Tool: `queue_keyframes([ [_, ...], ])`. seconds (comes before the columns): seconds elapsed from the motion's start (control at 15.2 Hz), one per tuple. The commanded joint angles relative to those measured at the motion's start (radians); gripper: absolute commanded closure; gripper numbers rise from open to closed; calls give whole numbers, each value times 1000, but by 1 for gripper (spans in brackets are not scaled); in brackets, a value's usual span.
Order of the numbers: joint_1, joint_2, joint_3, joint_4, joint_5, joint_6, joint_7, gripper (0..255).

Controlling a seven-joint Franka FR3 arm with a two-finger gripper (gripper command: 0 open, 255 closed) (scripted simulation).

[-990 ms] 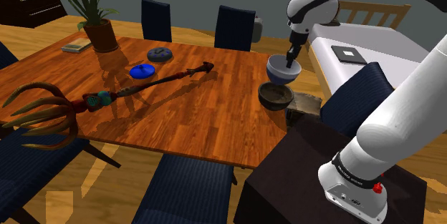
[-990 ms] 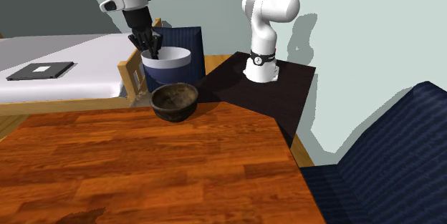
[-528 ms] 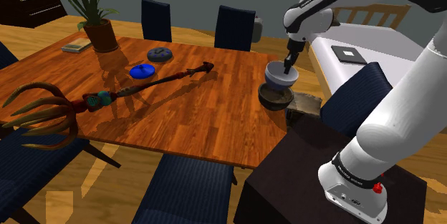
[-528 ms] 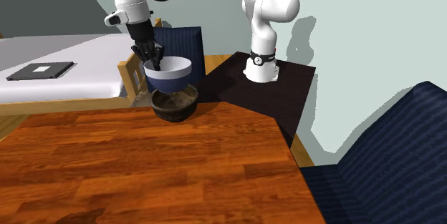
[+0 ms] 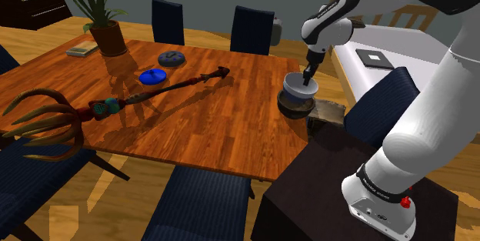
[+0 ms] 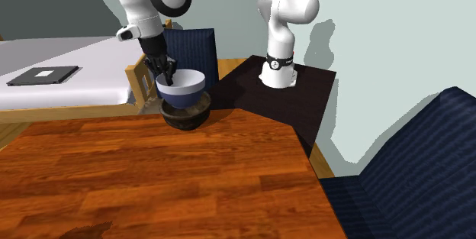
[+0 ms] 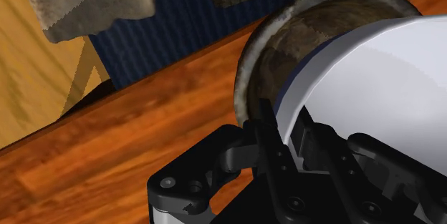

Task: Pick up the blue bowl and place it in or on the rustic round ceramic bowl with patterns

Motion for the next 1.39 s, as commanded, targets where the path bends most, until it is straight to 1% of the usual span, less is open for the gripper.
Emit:
queue_keyframes([
  [0.0, 0, 2, 0, 0, 1, 3, -1, 255],
  [0.26, 0, 2, 0, 0, 1, 3, -1, 255],
  [0.33, 0, 2, 0, 0, 1, 3, -1, 0],
  [0.66, 0, 2, 0, 0, 1, 3, -1, 0],
  [0.92, 1, -73, -10, 54, -41, -120, 27, 0],
  [1.32, 1, -73, -10, 54, -41, -120, 27, 0],
])
